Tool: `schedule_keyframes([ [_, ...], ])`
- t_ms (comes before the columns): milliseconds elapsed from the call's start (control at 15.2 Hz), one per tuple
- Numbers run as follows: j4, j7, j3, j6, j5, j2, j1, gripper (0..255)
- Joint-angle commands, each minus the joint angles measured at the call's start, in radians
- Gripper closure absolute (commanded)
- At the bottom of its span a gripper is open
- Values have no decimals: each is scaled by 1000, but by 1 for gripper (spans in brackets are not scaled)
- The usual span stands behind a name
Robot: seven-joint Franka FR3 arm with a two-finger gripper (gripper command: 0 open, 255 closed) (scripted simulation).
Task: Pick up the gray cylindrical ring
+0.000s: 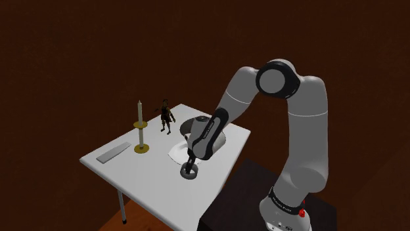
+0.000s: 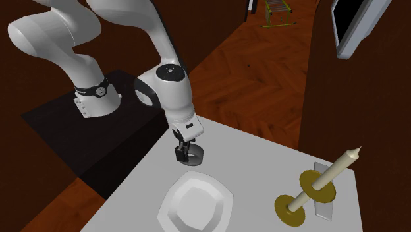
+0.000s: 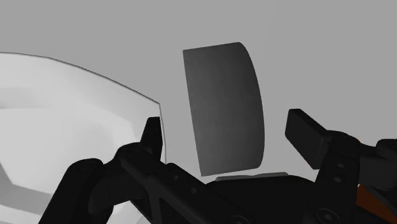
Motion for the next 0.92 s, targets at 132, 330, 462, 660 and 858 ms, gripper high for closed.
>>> schedule_keyframes([
  [132, 8, -1, 1, 13, 1, 20, -1, 255],
  [330, 8, -2, 1, 13, 1, 20, -2, 255],
  [462, 8, -2, 1, 13, 1, 20, -2, 255],
  [660, 8, -2, 1, 13, 1, 20, -2, 255],
  [858, -2, 1, -1, -11, -1, -13, 1, 255],
])
